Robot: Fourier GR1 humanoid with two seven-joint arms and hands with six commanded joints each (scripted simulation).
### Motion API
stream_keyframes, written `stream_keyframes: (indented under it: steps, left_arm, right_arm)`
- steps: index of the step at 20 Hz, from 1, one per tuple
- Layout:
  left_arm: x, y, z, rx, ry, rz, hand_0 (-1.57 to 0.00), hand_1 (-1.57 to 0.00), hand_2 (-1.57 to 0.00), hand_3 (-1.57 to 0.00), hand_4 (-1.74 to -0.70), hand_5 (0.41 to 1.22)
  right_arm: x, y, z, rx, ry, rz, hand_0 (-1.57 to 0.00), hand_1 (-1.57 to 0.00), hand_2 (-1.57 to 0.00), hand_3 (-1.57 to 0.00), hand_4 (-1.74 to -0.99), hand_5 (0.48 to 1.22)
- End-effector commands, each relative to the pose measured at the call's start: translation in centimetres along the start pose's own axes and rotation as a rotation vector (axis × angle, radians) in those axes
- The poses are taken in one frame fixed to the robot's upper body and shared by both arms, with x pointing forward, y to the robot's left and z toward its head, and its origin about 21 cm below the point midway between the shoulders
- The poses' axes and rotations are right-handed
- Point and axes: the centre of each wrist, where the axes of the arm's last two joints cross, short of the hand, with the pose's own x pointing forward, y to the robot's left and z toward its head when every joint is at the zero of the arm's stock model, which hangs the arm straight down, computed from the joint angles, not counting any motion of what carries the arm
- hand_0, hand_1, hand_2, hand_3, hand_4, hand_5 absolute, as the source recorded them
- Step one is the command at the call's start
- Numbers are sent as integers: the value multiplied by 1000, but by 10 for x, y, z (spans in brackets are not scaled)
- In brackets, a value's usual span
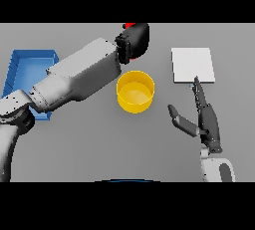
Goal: Pick up the red beaker and tilt it to pour out 1 green nut into yellow bowl. Pick up the yellow bowl and place it on the metallic measuring scale.
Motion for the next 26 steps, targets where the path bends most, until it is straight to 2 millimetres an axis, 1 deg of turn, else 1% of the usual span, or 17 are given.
stream_keyframes:
  steps: [1,2,5,6,8,9,10,11,13,15,17,19,20,21,22,25,26]
  left_arm:
    - [-15,5,4,-4,21,-33,-1571,-1571,-1571,-1570,-1729,1221]
    - [-34,10,9,9,55,-36,-1571,-1571,-1571,-1571,-1728,1221]
    - [-90,0,32,11,187,55,-1571,-1571,-1571,-1571,-1720,1221]
    - [-108,-2,42,14,245,100,-1571,-1571,-1571,-1571,-1720,1221]
    - [-144,-10,61,0,380,255,-1571,-1571,-1571,-1571,-1725,1221]
    - [-155,-20,69,-5,429,372,-1571,-1571,-1571,-1571,-1728,1221]
    - [-170,-36,82,-13,491,552,-1571,-1571,-1571,-1523,-1731,1221]
    - [-180,-55,95,-3,537,702,-1571,-1571,-1571,-1515,-1733,1221]
    - [-194,-102,126,27,629,1027,-1571,-1571,-1571,-1507,-1736,1221]
    - [-189,-147,144,70,701,1271,-1571,-1571,-1571,-1530,-1738,1221]
    - [-172,-189,155,102,781,1467,-1571,-1571,-1571,-1545,-1739,1221]
    - [-145,-222,156,97,879,1617,-1571,-1571,-1571,-1554,-1740,1221]
    - [-127,-239,154,54,951,1666,-1571,-1571,-1571,-1558,-1740,1221]
    - [-115,-247,152,39,1013,1688,-1571,-1571,-1571,-1560,-1740,1221]
    - [-98,-261,151,59,1055,1756,-1571,-1571,-1571,-1562,-1740,1221]
    - [-71,-278,152,46,1202,1929,-1571,-1571,-1571,-1567,-1741,1221]
    - [-57,-287,154,31,1235,1974,-1571,-1571,-1571,-1567,-1741,1221]
  right_arm:
    - [-2,-1,-1,2,2,-2,1,1,1,1,-1138,565]
    - [-1,1,-1,6,-15,7,1,1,1,1,-1135,563]
    - [2,1,-2,8,-30,-8,1,1,1,1,-1131,553]
    - [1,2,-3,17,-30,-8,1,1,1,1,-1128,554]
    - [1,-3,-6,31,-31,-26,1,1,1,1,-1105,559]
    - [0,-2,-6,36,-31,-18,1,1,1,1,-1104,563]
    - [-1,-3,-6,44,-37,-21,1,1,1,1,-1102,572]
    - [1,-3,-6,47,-51,-15,1,1,1,1,-1104,576]
    - [0,-3,-6,43,-39,-22,1,1,1,1,-1114,578]
    - [1,-2,-9,53,-46,-15,1,1,1,1,-1121,588]
    - [3,-2,-12,58,-45,-8,1,1,1,1,-1125,601]
    - [1,-1,-12,73,-48,19,1,1,1,1,-1132,614]
    - [-2,-2,-10,74,-44,17,1,1,1,1,-1132,621]
    - [-2,-2,-12,79,-43,26,1,1,1,1,-1138,626]
    - [-1,1,-12,80,-45,21,1,1,1,1,-1142,628]
    - [-1,-1,-10,92,-52,25,1,1,1,1,-1138,648]
    - [-2,1,-9,95,-52,15,1,1,1,1,-1133,655]
